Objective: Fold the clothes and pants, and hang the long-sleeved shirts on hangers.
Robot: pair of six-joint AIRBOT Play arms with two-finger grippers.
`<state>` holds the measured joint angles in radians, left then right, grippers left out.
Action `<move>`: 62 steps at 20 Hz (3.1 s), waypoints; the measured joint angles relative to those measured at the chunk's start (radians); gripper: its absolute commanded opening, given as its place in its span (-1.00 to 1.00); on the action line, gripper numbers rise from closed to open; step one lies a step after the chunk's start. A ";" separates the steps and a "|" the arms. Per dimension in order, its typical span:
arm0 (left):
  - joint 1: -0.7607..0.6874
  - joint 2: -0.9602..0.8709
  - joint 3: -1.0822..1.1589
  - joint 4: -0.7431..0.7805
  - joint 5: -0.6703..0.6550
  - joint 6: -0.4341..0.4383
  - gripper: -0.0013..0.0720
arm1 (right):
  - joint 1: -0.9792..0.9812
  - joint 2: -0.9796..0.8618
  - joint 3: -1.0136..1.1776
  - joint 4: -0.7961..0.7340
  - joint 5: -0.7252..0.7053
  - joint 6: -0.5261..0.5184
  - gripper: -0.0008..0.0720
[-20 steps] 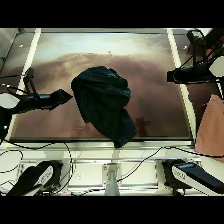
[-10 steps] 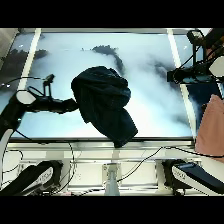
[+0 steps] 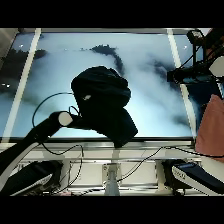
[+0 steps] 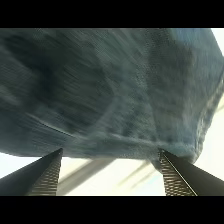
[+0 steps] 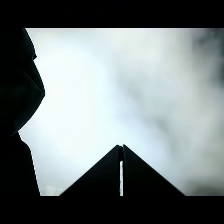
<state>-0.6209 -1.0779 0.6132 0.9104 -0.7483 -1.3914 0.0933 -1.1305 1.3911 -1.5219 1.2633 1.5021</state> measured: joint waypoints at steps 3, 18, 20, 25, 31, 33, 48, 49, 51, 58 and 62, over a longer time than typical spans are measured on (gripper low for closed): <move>-0.102 -0.029 -0.025 -0.015 0.055 -0.036 0.95 | 0.000 0.000 0.000 0.001 0.000 0.000 -0.83; -0.196 -0.137 -0.038 -0.285 0.093 -0.060 0.95 | 0.000 0.000 0.000 0.008 0.000 0.000 -0.83; -0.193 -0.132 -0.038 -0.284 0.072 -0.060 0.95 | 0.000 0.000 0.000 0.008 0.000 0.000 -0.83; -0.192 -0.130 -0.038 -0.289 0.135 -0.060 0.95 | 0.000 0.000 0.000 0.026 -0.004 0.000 -0.83; -0.225 -0.130 -0.038 -0.293 0.225 -0.061 0.95 | 0.000 0.000 0.000 0.059 -0.025 0.000 -0.83; -0.232 -0.130 -0.038 -0.293 0.229 -0.061 0.95 | 0.000 0.000 0.000 0.075 -0.031 0.000 -0.83; -0.237 -0.208 -0.036 -0.277 0.233 -0.150 0.94 | 0.000 0.000 0.000 0.157 -0.050 0.000 -0.78; -0.238 -0.214 -0.036 -0.288 0.249 -0.156 0.92 | 0.000 0.000 0.000 0.158 -0.050 0.000 -0.78; -0.238 -0.222 -0.036 -0.299 0.293 -0.169 0.21 | 0.000 0.000 0.000 0.158 -0.051 0.000 -0.78; -0.225 -0.208 -0.029 -0.302 0.407 -0.124 -0.87 | 0.000 -0.003 0.000 0.165 -0.057 0.000 0.48; -0.143 -0.053 -0.020 -0.285 0.376 -0.024 -0.87 | 0.000 -0.032 -0.001 0.175 0.003 0.000 0.47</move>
<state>-0.7635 -1.1309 0.5934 0.6250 -0.3721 -1.4151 0.0933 -1.1622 1.3899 -1.3472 1.2663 1.5021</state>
